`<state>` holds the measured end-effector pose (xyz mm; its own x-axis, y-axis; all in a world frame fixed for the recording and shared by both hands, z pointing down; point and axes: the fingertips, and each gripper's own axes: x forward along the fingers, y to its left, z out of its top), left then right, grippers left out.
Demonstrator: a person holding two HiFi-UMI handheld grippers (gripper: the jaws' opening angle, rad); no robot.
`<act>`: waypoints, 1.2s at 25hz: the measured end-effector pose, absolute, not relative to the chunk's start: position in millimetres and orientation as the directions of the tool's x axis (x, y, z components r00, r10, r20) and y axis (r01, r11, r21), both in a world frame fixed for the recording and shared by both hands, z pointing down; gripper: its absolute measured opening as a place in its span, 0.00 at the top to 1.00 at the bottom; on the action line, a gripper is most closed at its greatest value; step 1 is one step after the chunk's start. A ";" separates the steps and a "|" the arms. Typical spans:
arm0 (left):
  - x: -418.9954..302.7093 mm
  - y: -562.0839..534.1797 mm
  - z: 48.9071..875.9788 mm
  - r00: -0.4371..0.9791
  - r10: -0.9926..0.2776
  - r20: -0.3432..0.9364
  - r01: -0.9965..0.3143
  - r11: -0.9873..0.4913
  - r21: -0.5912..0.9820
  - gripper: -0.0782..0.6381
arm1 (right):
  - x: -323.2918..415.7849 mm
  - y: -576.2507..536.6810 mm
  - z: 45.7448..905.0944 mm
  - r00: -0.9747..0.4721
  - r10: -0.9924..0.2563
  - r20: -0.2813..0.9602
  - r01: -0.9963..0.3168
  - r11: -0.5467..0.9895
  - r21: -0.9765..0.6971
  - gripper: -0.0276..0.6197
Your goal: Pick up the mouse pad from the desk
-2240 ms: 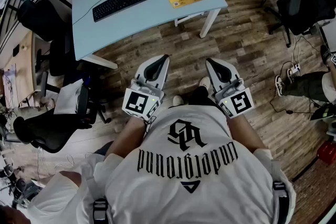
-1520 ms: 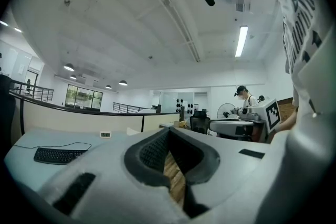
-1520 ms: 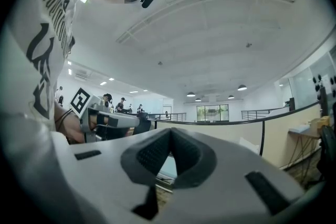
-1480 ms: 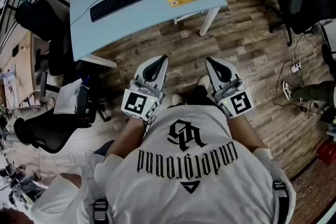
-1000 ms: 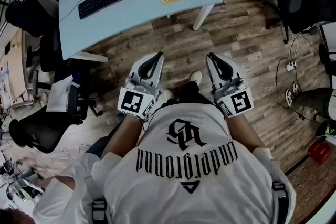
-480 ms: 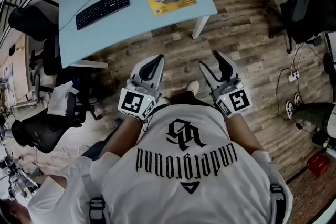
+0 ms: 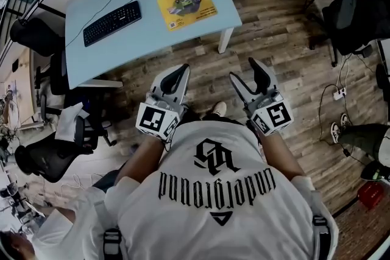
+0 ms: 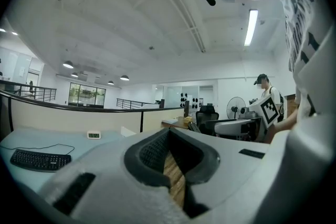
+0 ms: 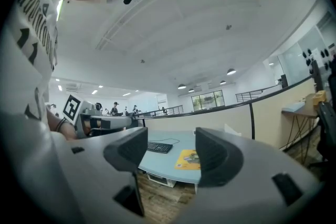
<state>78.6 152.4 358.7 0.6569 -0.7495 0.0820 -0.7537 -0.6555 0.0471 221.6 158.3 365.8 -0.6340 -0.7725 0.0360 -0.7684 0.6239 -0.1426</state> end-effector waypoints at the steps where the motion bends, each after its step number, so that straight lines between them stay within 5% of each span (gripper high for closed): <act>1: 79.2 149.1 359.6 0.655 -0.751 0.084 -0.755 -0.654 0.046 0.88 | 222.6 155.5 365.7 -0.635 -0.772 0.037 -0.768 0.625 -0.144 0.51; 17: 61.3 53.4 356.1 0.709 -0.703 0.061 -0.705 -0.708 0.030 0.88 | 192.9 67.5 364.6 -0.632 -0.772 0.065 -0.773 0.622 -0.121 0.50; 30: -41.3 -59.1 354.2 0.737 -0.673 0.052 -0.675 -0.735 0.065 0.88 | 99.2 -46.8 360.5 -0.593 -0.798 0.107 -0.806 0.586 -0.086 0.50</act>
<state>-41.3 -59.1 354.2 0.7374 -0.6734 0.0518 -0.6754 -0.7346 0.0652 99.2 -46.8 360.5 -0.5925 -0.7984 0.1067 -0.8055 0.5863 -0.0862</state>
